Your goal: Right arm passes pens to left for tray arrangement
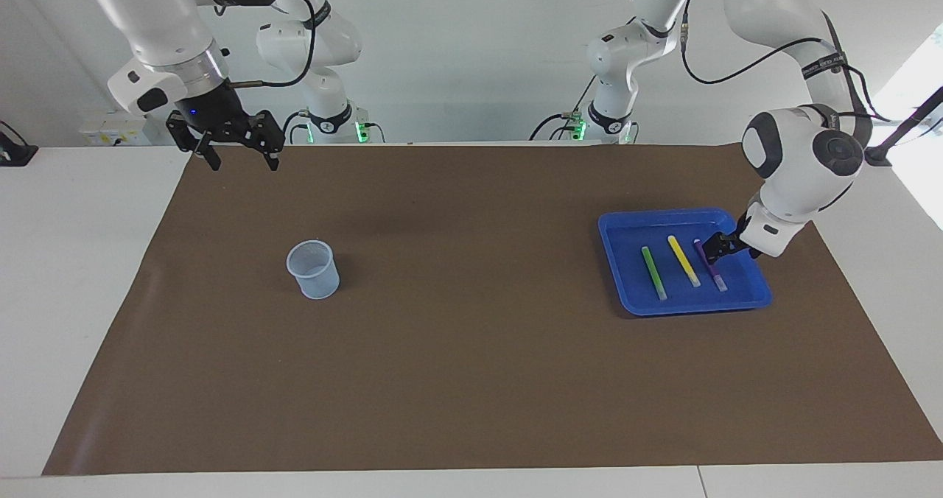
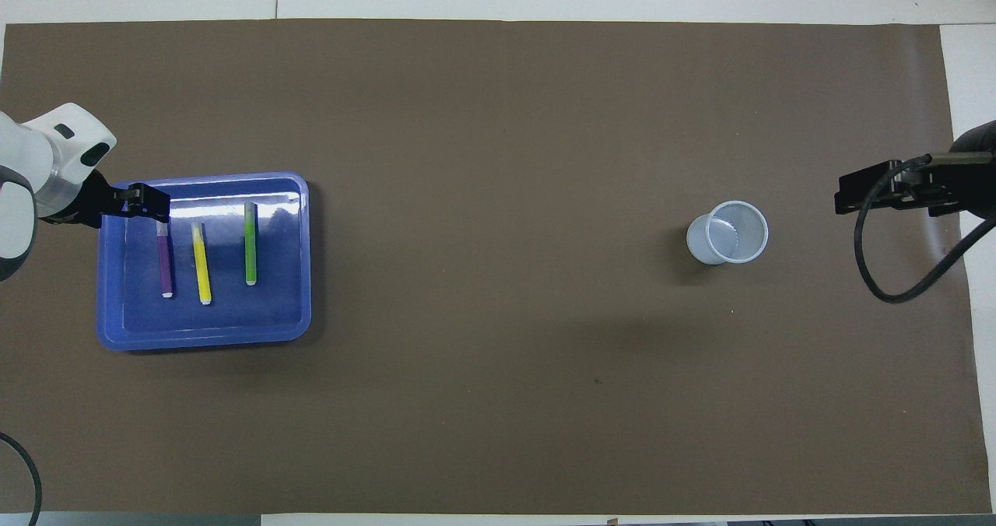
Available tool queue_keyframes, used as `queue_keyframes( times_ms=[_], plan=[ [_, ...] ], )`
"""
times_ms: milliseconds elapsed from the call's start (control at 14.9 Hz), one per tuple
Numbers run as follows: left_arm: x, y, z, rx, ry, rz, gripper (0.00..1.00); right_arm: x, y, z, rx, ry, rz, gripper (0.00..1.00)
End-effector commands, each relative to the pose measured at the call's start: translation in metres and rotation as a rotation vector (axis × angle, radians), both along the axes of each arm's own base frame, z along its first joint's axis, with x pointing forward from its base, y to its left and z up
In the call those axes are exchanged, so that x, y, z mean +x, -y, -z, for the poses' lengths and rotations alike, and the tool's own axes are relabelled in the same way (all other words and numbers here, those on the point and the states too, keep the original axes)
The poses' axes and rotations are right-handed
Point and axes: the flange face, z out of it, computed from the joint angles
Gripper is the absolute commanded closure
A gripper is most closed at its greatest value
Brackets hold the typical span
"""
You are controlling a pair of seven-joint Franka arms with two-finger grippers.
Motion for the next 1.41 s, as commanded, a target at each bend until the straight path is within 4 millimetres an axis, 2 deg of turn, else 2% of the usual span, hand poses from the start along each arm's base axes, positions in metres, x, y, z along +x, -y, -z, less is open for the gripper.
queue_keyframes(
  times_ms=[0, 202, 269, 336, 403, 605, 807, 874, 1008, 1345],
  plan=[
    [-0.008, 0.021, -0.023, -0.003, -0.018, 0.010, 0.00, -0.001, 0.001, -0.001, -0.014, -0.013, -0.001, 0.00],
    [-0.015, 0.051, -0.045, 0.006, -0.035, -0.003, 0.00, -0.001, 0.002, -0.001, -0.012, -0.008, -0.009, 0.00],
    [-0.019, 0.067, -0.058, -0.007, -0.051, 0.009, 0.00, -0.001, 0.001, -0.001, -0.011, -0.008, -0.010, 0.00],
    [-0.022, 0.072, -0.071, -0.023, -0.059, 0.000, 0.00, -0.001, 0.001, -0.001, -0.009, -0.007, -0.010, 0.00],
    [-0.030, 0.081, -0.094, -0.046, -0.052, -0.004, 0.00, -0.001, 0.001, -0.001, -0.006, -0.007, -0.009, 0.00],
    [-0.071, 0.087, -0.159, -0.115, -0.059, -0.035, 0.00, -0.001, 0.004, -0.001, -0.006, -0.008, -0.004, 0.00],
    [-0.084, 0.091, -0.209, -0.107, -0.070, -0.003, 0.00, -0.001, 0.004, -0.001, -0.006, -0.008, 0.002, 0.00],
    [-0.085, 0.094, -0.220, -0.106, -0.060, 0.007, 0.00, -0.001, 0.004, -0.001, -0.006, -0.008, 0.002, 0.00],
    [-0.086, 0.108, -0.218, -0.101, -0.059, 0.028, 0.00, -0.001, 0.005, -0.001, -0.006, -0.008, 0.003, 0.00],
    [-0.083, 0.104, -0.216, -0.102, -0.057, 0.023, 0.00, -0.002, 0.006, 0.001, -0.002, -0.018, 0.006, 0.00]
  ],
)
